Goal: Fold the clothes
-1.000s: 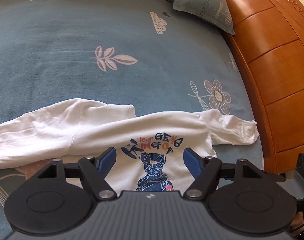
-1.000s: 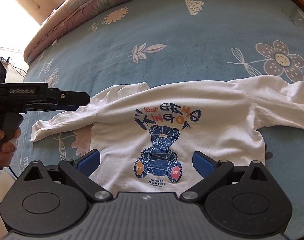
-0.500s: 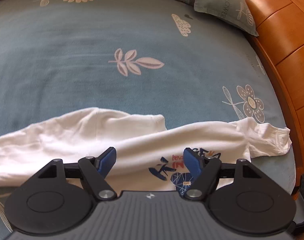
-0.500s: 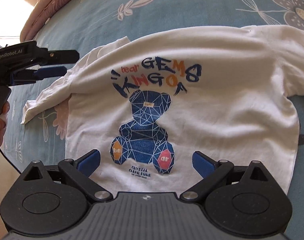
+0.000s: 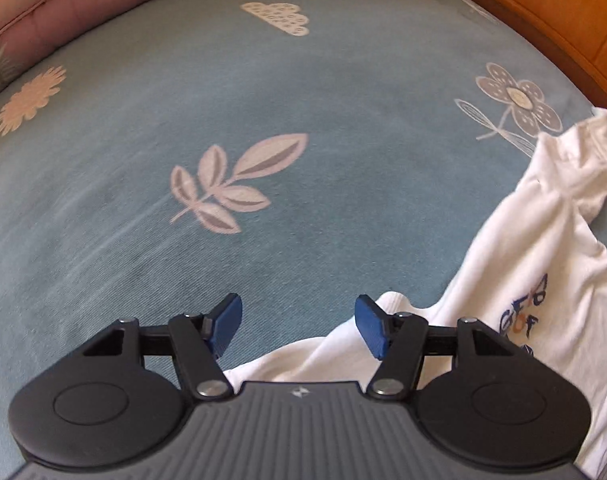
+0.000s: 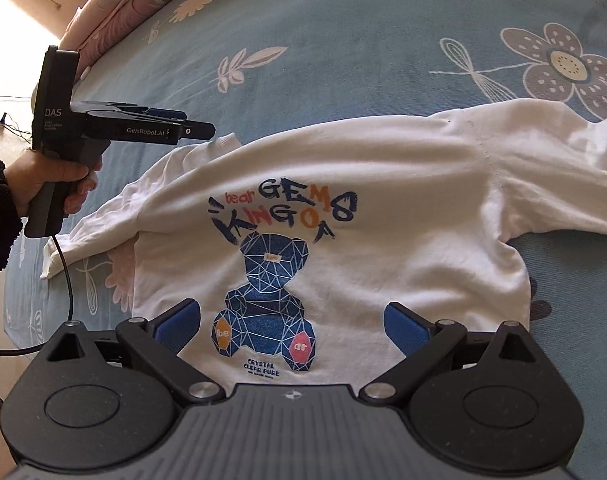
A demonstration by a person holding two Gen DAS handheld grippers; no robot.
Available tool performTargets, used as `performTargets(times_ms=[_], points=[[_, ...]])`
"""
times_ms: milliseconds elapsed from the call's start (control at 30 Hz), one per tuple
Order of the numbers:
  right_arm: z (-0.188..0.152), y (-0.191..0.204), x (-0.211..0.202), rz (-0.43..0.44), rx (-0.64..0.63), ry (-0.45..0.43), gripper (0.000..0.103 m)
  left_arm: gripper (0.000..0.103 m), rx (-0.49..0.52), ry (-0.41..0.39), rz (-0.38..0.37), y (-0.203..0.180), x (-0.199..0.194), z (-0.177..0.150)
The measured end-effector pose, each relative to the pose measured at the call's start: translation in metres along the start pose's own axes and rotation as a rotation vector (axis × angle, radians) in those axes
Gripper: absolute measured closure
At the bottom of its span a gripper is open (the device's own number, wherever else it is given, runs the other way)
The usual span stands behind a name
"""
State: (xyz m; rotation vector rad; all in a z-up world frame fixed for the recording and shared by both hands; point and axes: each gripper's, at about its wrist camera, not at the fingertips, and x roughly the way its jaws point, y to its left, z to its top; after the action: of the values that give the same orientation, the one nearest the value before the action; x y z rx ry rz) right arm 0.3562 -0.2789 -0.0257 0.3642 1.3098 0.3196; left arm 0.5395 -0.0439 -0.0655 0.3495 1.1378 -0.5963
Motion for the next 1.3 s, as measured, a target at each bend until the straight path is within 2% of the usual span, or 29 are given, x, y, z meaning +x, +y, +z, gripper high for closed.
performTargets(times_ms=[167, 300, 500, 567, 700, 733, 800, 867, 1000, 1167, 1233, 1300], points=[[-0.001, -0.002, -0.003, -0.013, 0.020, -0.001, 0.002, 0.042, 0.065, 0.012, -0.029, -0.011, 0.008, -0.002], [0.003, 0.004, -0.004, -0.011, 0.009, -0.002, 0.002, 0.042, 0.127, 0.065, -0.030, -0.021, 0.015, -0.017], [0.008, 0.012, 0.000, -0.018, -0.019, 0.004, 0.002, 0.041, 0.076, 0.067, -0.046, -0.020, 0.011, -0.039], [0.008, 0.015, 0.002, -0.013, -0.030, 0.011, 0.002, 0.041, 0.112, 0.080, -0.056, -0.020, 0.011, -0.036], [0.010, 0.022, 0.007, -0.015, -0.085, 0.019, 0.002, 0.042, 0.292, 0.093, -0.062, -0.032, 0.006, -0.031], [0.011, 0.024, 0.009, -0.018, -0.098, 0.020, 0.002, 0.043, 0.302, 0.093, -0.062, -0.034, 0.006, -0.033], [0.015, 0.027, 0.011, -0.021, -0.135, 0.019, 0.003, 0.054, 0.320, 0.091, -0.060, -0.038, 0.005, -0.036], [0.024, 0.028, 0.009, -0.032, -0.190, -0.004, 0.003, 0.055, 0.337, 0.089, -0.059, -0.042, 0.005, -0.040], [0.064, 0.019, 0.003, -0.061, -0.277, -0.092, 0.003, 0.055, 0.244, 0.058, -0.043, -0.038, 0.003, -0.048], [0.139, -0.009, 0.028, -0.171, -0.299, -0.194, 0.004, 0.053, 0.153, 0.023, -0.030, -0.036, 0.000, -0.055], [0.160, -0.019, 0.047, -0.288, -0.301, -0.191, 0.014, 0.053, 0.120, 0.011, -0.024, -0.035, -0.001, -0.057], [0.172, -0.031, 0.069, -0.366, -0.287, -0.118, 0.019, 0.053, 0.087, -0.001, -0.018, -0.035, -0.002, -0.060]])
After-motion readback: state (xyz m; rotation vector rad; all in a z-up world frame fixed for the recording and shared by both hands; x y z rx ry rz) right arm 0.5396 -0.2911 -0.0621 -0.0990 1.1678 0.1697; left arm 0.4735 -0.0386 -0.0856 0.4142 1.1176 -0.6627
